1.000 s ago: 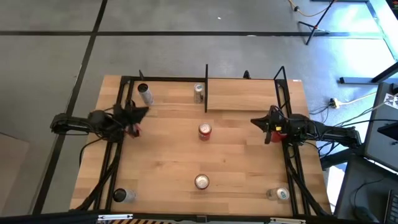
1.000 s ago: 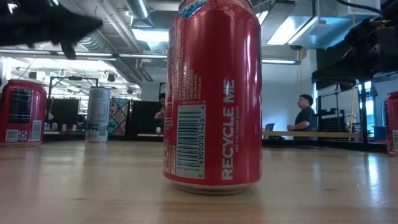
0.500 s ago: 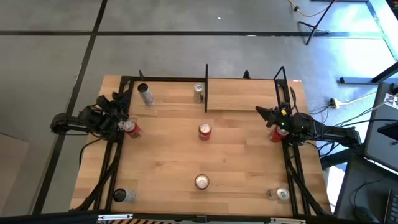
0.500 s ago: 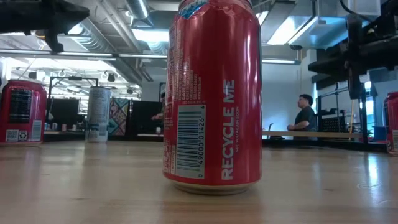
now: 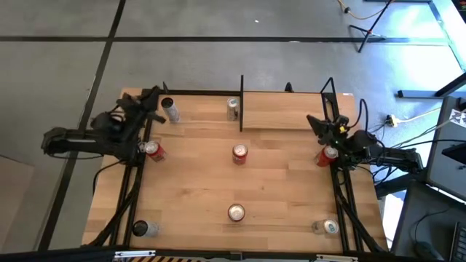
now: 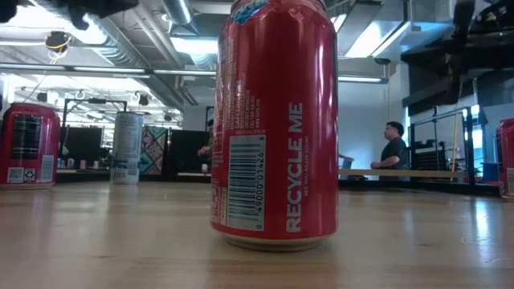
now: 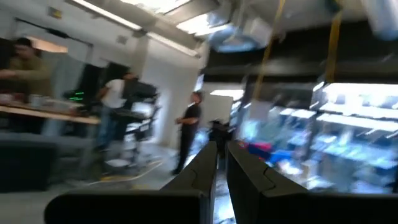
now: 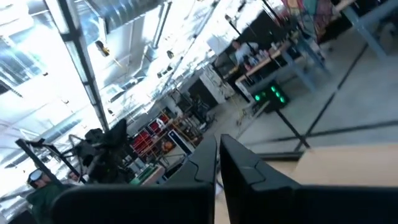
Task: Place canned beverage on shelf
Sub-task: Put the top blue soda can on the shelf
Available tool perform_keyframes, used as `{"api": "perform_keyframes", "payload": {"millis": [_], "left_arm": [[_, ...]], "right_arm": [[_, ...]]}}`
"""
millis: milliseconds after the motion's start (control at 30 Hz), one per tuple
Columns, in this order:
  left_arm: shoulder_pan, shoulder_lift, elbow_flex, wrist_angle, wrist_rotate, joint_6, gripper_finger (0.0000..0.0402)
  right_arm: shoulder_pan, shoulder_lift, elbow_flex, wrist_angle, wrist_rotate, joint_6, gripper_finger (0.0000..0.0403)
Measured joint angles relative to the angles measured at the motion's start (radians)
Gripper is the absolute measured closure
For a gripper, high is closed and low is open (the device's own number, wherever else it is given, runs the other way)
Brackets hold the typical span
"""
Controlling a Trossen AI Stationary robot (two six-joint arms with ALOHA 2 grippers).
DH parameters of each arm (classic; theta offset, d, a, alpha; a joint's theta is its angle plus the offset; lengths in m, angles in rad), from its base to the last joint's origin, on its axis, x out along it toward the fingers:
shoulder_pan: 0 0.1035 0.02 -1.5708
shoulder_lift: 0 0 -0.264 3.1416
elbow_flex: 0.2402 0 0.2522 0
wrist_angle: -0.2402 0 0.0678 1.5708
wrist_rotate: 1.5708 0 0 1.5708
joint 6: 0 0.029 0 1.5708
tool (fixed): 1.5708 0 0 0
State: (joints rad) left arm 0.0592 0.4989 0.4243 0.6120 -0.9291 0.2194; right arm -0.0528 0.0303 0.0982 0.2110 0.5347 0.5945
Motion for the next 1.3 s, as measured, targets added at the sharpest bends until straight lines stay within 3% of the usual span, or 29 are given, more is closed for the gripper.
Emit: {"api": "perform_keyframes", "payload": {"millis": [267, 367, 600, 900, 1100, 1300], "left_arm": [[0.138, 0.247, 0.156, -0.003, 0.08, -0.05, 0.0374], [0.21, 0.278, 0.216, -0.094, 0.151, -0.082, 0.0364], [0.414, 0.335, 0.43, -0.593, 0.437, -0.291, 0.0284], [0.656, 0.57, 0.702, -0.871, 0.817, -0.394, 0.0181], [0.741, 0.774, 0.859, -0.993, 1.042, -0.4, 0.0143], [0.738, 0.888, 0.919, -0.967, 0.97, -0.393, 0.0137]], "right_arm": [[0.0, 0.0, 0.0, 0.05, 0.066, -0.059, 0.0391], [0.0, 0.0, 0.0, 0.05, 0.105, -0.069, 0.0391], [0.0, 0.0, 0.0, 0.05, 0.143, -0.104, 0.0391], [0.0, 0.0, 0.0, 0.048, 0.147, -0.106, 0.0391], [0.0, 0.0, 0.0, 0.026, 0.151, -0.105, 0.0391], [0.0, 0.0, 0.0, 0.022, 0.154, -0.104, 0.0391]]}}
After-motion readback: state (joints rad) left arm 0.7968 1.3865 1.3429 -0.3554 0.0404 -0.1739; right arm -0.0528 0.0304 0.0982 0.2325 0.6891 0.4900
